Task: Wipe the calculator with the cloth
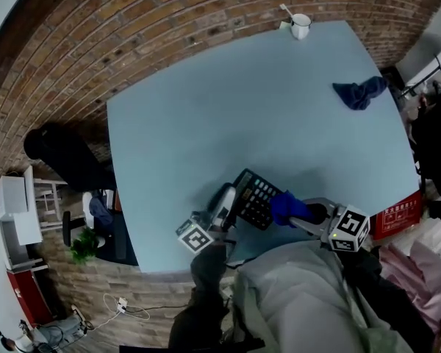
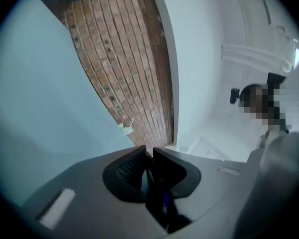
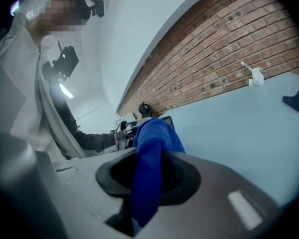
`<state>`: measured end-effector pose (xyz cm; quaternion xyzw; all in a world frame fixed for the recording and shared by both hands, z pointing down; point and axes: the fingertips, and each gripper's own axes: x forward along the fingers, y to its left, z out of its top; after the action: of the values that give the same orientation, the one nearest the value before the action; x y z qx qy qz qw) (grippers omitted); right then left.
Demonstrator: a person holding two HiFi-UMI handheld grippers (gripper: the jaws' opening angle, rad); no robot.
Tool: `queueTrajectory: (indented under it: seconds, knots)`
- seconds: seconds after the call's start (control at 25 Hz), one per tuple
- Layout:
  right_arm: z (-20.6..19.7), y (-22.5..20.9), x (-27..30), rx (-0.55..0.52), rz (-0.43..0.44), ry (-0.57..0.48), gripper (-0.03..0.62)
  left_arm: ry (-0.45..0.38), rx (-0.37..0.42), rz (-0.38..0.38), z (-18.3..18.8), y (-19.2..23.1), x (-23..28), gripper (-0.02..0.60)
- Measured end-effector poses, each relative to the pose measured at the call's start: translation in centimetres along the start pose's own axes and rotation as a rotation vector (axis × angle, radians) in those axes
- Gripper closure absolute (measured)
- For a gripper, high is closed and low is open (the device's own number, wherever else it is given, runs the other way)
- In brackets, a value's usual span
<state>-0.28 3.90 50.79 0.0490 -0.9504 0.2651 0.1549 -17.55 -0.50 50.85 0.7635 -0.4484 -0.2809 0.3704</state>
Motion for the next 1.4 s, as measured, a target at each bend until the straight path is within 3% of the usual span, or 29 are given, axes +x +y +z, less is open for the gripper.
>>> queueTrajectory:
  seconds: [0.08, 0.2, 0.32, 0.52, 0.68, 0.72, 0.8, 0.84, 1.0, 1.12, 1.24, 1.4]
  knots:
    - [-0.7, -1.7, -0.2, 0.023, -0.047, 0.0, 0.494, 0.131, 0.046, -0.017, -1.8, 1.2, 1.3, 0.538]
    - [-1.2, -3.8, 0.7, 0.04, -0.115, 0.025, 0.494, 0.209, 0.012, -0.077, -3.3, 2.1, 3.6, 0.538]
    - [-1.5, -4.9, 3.0, -0.03, -0.167, 0.086, 0.494, 0.277, 0.029, -0.1, -4.6, 3.0, 5.6, 0.538]
    - [-3.3, -6.5, 6.6, -0.176, -0.224, 0.269, 0.494, 0.482, 0.087, -0.154, -7.5, 3.9, 8.2, 0.538]
    - [-4.0, -7.4, 7.9, -0.147, -0.242, 0.296, 0.493, 0.52, 0.184, -0.114, -7.5, 4.5, 9.1, 0.54]
    - [-4.3, -7.7, 7.9, -0.138, -0.243, 0.296, 0.494, 0.522, 0.221, -0.095, -7.4, 4.6, 9.0, 0.508]
    - [-5.0, -8.1, 8.1, -0.137, -0.24, 0.302, 0.494, 0.506, 0.282, -0.056, -6.7, 5.1, 8.6, 0.401]
    - [-5.1, -8.2, 8.1, -0.14, -0.237, 0.298, 0.494, 0.477, 0.301, -0.038, -5.9, 5.4, 8.2, 0.394]
    - [-5.0, -8.2, 8.1, -0.147, -0.245, 0.271, 0.493, 0.227, 0.365, 0.073, 1.6, 5.7, 5.4, 0.397]
    - [-3.4, -7.7, 7.6, -0.157, -0.253, 0.19, 0.491, 0.108, 0.473, 0.135, 5.7, 3.0, 2.4, 0.471]
    - [-0.3, -6.8, 5.6, -0.17, -0.28, 0.063, 0.432, 0.014, 0.517, 0.183, 6.6, -0.3, -1.4, 0.471]
    - [1.6, -5.8, 2.5, -0.137, -0.28, 0.009, 0.37, -0.096, 0.475, 0.294, 5.0, -2.7, -6.7, 0.479]
